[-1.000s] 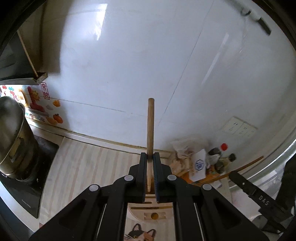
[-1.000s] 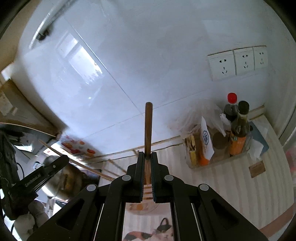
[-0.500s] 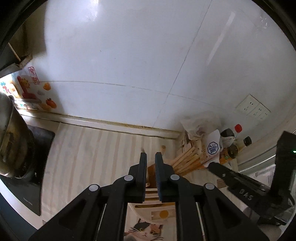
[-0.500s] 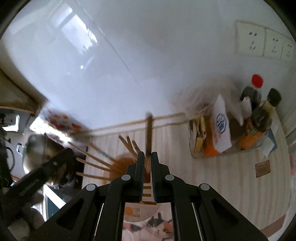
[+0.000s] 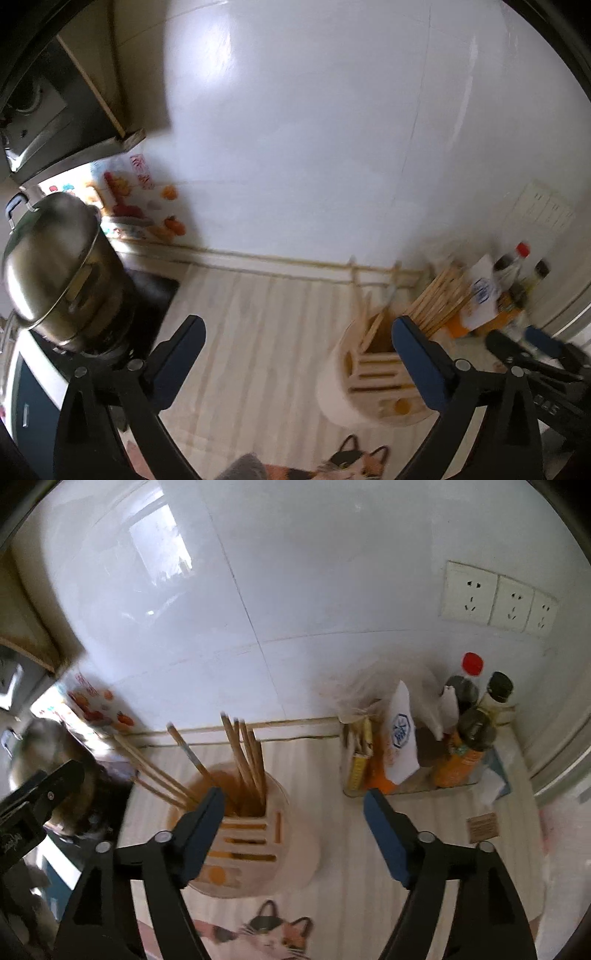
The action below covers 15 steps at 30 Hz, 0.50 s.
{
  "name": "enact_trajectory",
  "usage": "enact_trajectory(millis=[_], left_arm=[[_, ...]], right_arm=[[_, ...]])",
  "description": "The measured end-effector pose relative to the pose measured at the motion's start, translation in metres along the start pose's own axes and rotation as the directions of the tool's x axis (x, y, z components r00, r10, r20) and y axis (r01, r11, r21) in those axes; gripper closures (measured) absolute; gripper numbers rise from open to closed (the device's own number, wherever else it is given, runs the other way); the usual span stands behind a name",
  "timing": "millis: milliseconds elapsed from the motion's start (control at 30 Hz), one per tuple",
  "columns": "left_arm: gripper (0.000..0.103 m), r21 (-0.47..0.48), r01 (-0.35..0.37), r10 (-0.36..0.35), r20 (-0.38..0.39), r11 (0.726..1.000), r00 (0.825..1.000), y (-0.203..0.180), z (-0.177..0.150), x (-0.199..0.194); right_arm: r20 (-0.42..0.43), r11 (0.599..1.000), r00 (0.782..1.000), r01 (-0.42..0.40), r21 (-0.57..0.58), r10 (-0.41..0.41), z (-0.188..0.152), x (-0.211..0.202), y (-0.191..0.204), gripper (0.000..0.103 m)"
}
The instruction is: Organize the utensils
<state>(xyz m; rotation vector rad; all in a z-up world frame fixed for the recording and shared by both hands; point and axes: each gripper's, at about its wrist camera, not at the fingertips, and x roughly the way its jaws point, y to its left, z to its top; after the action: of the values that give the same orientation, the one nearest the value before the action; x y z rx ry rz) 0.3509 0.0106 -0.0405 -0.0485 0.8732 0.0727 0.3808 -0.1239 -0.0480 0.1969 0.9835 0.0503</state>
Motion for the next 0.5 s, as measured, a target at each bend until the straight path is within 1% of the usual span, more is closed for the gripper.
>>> enact_trajectory(millis=[100, 167, 333, 500], left_arm=[[0.000, -0.006, -0.007, 0.007, -0.025, 1.000, 1.000, -0.001, -0.017, 0.008], [0.000, -0.002, -0.022, 0.022, -0.029, 1.000, 0.999, -0.004, -0.025, 0.010], [0.000, 0.014, -0.022, 0.022, -0.020, 1.000, 1.000, -0.012, -0.040, 0.000], [0.000, 0.033, -0.007, 0.006, 0.019, 0.999, 1.000, -0.011, -0.049, -0.026]], right_arm=[[0.000, 0.998, 0.999, 0.040, -0.045, -0.040, -0.017, 0.003, 0.006, 0.012], [0.008, 0.995, 0.997, 0.071, -0.066, -0.071, -0.027, 0.004, 0.008, 0.001], [0.018, 0.990, 0.993, 0.121, -0.076, -0.120, -0.045, -0.003, 0.005, 0.000], [0.069, 0.986, 0.986, 0.156, -0.057, -0.152, -0.057, -0.029, 0.001, 0.000]])
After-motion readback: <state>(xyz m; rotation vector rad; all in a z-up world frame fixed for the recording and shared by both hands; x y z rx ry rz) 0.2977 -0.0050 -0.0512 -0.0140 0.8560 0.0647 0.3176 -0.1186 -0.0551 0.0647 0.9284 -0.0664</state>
